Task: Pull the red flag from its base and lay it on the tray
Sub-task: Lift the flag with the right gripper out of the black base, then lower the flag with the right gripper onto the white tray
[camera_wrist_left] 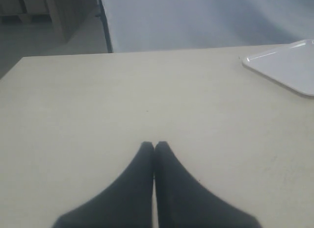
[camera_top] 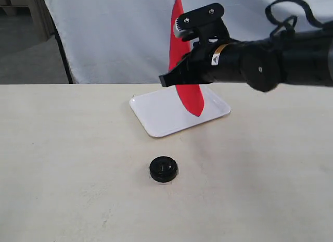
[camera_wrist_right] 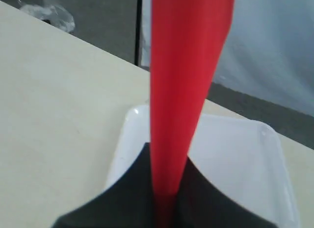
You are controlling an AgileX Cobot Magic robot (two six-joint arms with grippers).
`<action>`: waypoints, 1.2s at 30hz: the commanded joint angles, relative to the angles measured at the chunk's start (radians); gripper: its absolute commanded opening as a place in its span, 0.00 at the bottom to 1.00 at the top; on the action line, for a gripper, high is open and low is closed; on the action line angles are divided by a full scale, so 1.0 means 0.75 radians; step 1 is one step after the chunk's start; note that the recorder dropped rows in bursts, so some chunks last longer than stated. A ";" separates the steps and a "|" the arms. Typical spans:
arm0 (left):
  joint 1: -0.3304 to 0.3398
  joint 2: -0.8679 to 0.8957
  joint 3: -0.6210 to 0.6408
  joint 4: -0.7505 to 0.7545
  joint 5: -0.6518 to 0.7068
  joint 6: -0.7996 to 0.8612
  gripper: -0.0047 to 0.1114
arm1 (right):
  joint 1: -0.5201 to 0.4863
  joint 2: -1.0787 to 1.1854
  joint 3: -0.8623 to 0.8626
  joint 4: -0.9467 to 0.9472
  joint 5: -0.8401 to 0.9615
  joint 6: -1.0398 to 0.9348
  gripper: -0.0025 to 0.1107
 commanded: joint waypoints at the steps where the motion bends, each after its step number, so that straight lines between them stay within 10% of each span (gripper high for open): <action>1: 0.003 -0.004 0.002 0.003 -0.006 -0.008 0.04 | -0.087 0.143 -0.299 -0.010 0.391 -0.142 0.02; 15: 0.003 -0.004 0.002 0.003 -0.006 -0.008 0.04 | -0.011 0.806 -1.024 -0.722 0.838 -0.346 0.02; 36: 0.003 -0.004 0.002 0.003 -0.006 -0.008 0.04 | 0.082 1.023 -1.071 -1.200 0.834 -0.342 0.02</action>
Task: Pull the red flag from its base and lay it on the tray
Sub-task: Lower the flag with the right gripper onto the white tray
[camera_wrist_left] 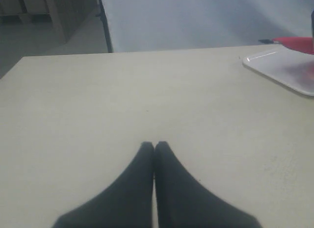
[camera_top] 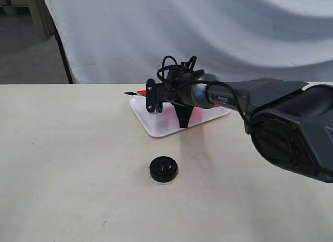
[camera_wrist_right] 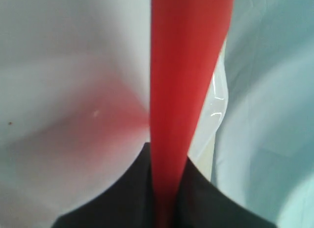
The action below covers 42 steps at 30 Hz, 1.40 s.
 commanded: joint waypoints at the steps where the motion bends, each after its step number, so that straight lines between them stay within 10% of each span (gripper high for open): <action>1: 0.003 -0.004 0.002 0.003 -0.006 -0.008 0.04 | -0.007 0.007 -0.008 -0.018 -0.010 0.008 0.02; 5: 0.003 -0.004 0.002 0.003 -0.006 -0.008 0.04 | -0.007 0.007 -0.008 -0.018 -0.023 0.008 0.07; 14: 0.003 -0.004 0.002 0.003 -0.006 -0.008 0.04 | -0.007 0.007 -0.008 -0.016 -0.018 0.014 0.58; 18: 0.003 -0.004 0.002 0.003 -0.006 -0.008 0.04 | -0.007 0.002 -0.008 -0.016 0.001 0.080 0.49; 24: 0.003 -0.004 0.002 0.003 -0.006 -0.008 0.04 | 0.010 -0.035 -0.008 -0.010 0.170 0.113 0.03; 37: 0.003 -0.004 0.002 0.003 -0.006 -0.008 0.04 | 0.030 -0.141 -0.008 0.159 0.169 0.143 0.03; 42: 0.003 -0.004 0.002 0.003 -0.006 -0.008 0.04 | 0.003 -0.091 -0.008 0.222 0.086 0.143 0.19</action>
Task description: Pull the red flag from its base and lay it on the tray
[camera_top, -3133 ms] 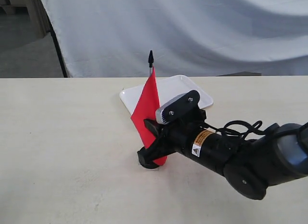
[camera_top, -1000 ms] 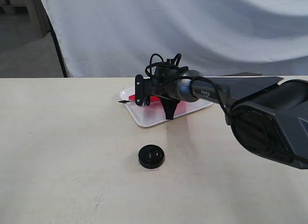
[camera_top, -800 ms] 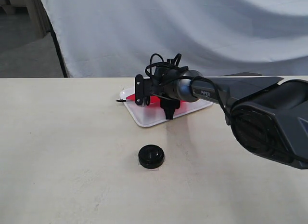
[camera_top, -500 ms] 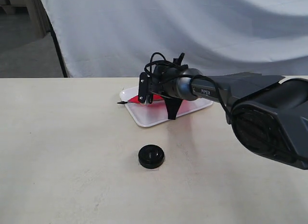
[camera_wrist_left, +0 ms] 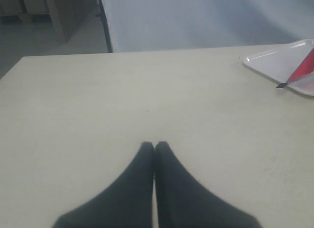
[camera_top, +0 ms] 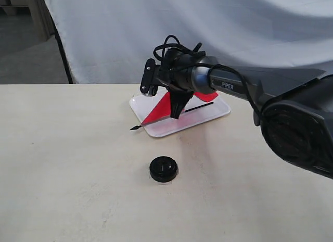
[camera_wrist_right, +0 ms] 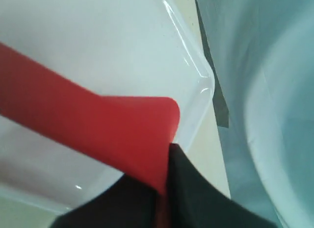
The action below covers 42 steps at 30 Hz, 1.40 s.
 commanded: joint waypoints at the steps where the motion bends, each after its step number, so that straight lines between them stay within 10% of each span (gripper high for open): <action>1: 0.003 -0.004 0.002 0.003 -0.006 -0.008 0.04 | -0.025 0.040 -0.003 0.033 -0.049 0.010 0.24; 9: 0.003 -0.004 0.002 0.003 -0.006 -0.008 0.04 | -0.025 0.049 -0.003 -0.001 -0.052 0.265 0.63; 26: 0.003 -0.004 0.002 0.003 -0.006 -0.008 0.04 | -0.044 -0.128 -0.003 0.269 0.126 0.463 0.63; 30: 0.003 -0.004 0.002 0.003 -0.006 -0.008 0.04 | -0.109 -0.172 -0.003 0.486 0.258 0.450 0.45; 34: 0.003 -0.004 0.002 0.003 -0.006 -0.008 0.04 | -0.204 -0.203 -0.003 0.634 0.392 0.450 0.03; 42: 0.003 -0.004 0.002 0.003 -0.006 -0.008 0.04 | -0.457 -0.257 -0.003 0.954 0.533 0.451 0.02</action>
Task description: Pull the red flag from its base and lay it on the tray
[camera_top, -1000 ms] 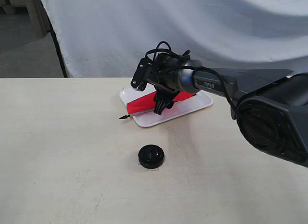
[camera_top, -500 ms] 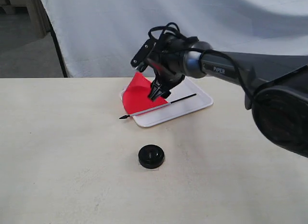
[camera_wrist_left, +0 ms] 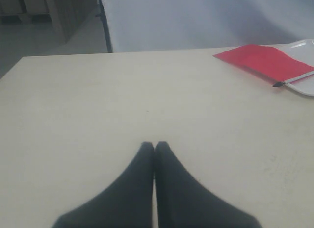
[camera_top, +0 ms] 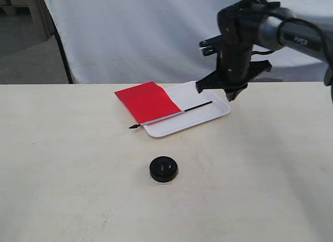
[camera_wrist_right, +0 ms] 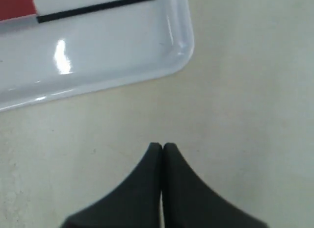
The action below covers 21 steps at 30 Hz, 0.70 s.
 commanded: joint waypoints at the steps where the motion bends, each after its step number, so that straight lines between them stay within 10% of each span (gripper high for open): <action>1: 0.003 -0.004 0.002 0.003 -0.006 -0.008 0.04 | -0.153 -0.049 -0.003 0.191 0.055 0.001 0.02; 21: 0.003 -0.004 0.002 0.003 -0.006 -0.008 0.04 | -0.672 -0.705 0.675 0.444 -0.189 -0.338 0.02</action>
